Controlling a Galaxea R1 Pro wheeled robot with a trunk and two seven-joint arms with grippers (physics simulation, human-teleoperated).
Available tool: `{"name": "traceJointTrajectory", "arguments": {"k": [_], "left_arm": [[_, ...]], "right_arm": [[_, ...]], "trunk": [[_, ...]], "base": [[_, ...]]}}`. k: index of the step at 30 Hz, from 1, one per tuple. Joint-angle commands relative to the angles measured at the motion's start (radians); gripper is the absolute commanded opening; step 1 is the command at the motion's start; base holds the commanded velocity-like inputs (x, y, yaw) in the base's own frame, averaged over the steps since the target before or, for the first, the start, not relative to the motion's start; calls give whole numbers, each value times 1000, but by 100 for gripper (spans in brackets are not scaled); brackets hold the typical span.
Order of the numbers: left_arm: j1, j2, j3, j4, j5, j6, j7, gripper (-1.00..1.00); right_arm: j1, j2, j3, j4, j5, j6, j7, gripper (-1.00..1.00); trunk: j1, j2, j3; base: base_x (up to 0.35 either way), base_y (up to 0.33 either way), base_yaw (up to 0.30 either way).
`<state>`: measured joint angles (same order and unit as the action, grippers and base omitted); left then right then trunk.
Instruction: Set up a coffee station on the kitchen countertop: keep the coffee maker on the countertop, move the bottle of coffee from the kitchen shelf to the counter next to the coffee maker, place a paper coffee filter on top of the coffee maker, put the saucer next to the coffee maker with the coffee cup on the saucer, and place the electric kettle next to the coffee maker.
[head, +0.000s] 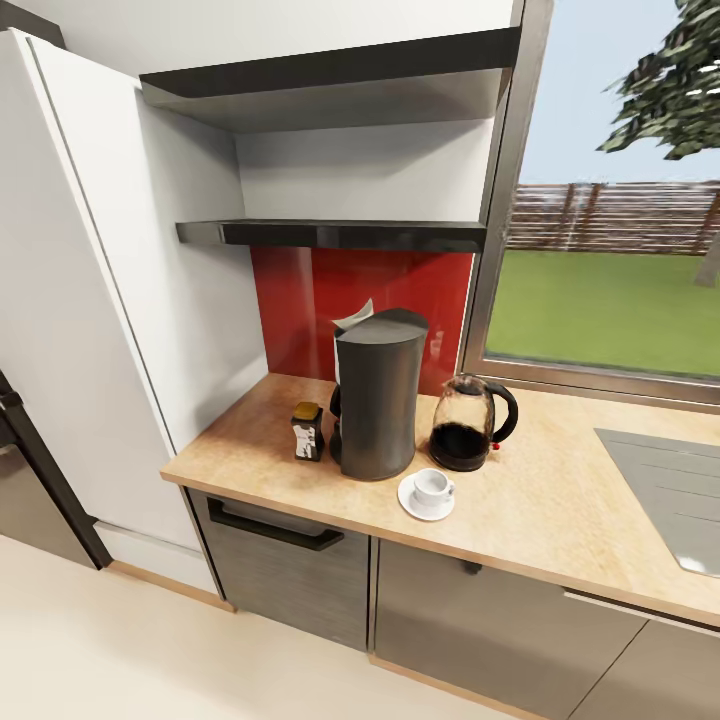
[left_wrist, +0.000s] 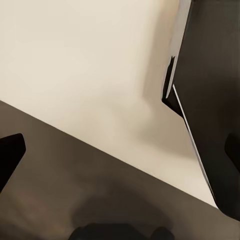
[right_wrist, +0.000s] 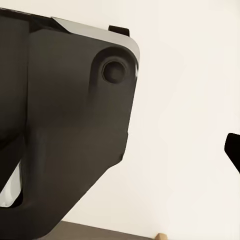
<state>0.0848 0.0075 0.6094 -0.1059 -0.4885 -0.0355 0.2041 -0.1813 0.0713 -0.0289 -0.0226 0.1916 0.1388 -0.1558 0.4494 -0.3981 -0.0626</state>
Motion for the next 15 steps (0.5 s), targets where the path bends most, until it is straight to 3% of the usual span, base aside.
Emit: {"name": "traceJointTrajectory", "arguments": {"k": [1,10,15], "left_arm": [[0,0,9,0,-10,-4,1,100],[0,5,4,-1,-13,-8,1,100],[0,9,2,-1,-13,-8,1,100]], "right_arm": [[1,0,-4,-2,10,7,-3,100],[2,-1,-4,-5,8,-13,-4,100],[2,1,-3,-9,6,-141,-4,100]], "trunk": [[1,-2,-2],[1,-2,-2],[1,-2,-2]], "base": [[0,0,0],[0,0,0],[0,0,0]]}}
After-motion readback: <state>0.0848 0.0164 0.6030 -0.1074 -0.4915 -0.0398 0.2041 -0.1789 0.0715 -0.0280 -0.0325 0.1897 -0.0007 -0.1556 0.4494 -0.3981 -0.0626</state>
